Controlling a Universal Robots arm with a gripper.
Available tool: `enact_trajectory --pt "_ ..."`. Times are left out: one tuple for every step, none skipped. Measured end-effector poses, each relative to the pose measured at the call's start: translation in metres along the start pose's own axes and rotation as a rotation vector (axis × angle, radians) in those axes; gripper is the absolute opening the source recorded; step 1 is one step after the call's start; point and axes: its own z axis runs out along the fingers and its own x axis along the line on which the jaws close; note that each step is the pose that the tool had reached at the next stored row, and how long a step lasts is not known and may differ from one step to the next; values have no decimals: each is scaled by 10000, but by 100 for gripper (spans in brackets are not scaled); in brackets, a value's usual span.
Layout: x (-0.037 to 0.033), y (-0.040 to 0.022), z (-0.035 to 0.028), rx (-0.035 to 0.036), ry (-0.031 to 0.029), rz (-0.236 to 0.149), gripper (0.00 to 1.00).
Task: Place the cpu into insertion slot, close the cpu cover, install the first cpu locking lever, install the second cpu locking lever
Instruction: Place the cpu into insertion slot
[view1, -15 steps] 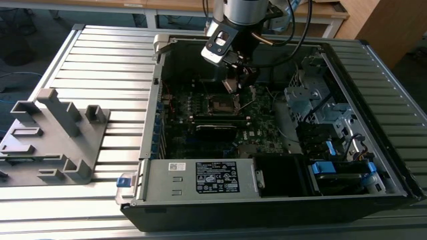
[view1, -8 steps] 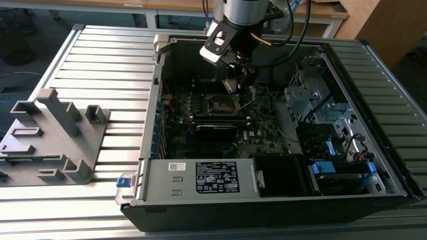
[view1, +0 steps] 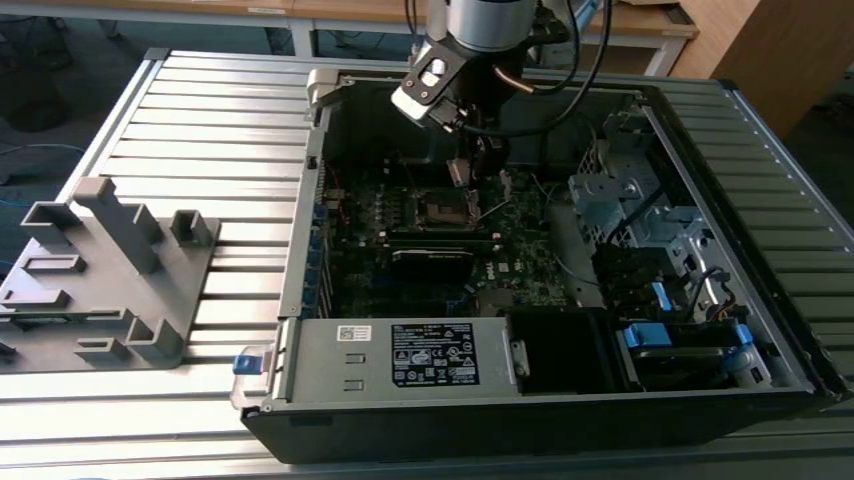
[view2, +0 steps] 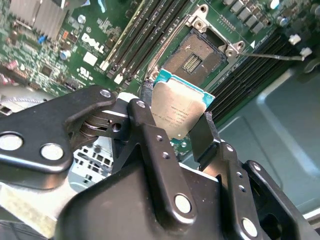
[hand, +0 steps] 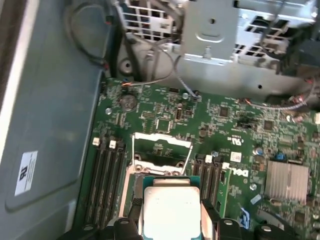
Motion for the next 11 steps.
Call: enact_trajectory --pt "0 0 1 -2 -12 148 54" --pt "0 0 2 -4 -24 284 54" --pt "0 0 2 -5 -32 391 54" --pt "0 0 2 -6 -38 466 54" --pt "0 0 2 -7 -40 493 54" --pt "0 0 3 -7 -41 495 54" --pt "0 0 3 -7 -41 499 54" --pt "0 0 3 -7 -41 501 54" --pt "0 0 3 -8 -40 502 54" --pt "2 -1 3 -7 -42 503 54" --pt "5 -2 3 -7 -42 504 54"
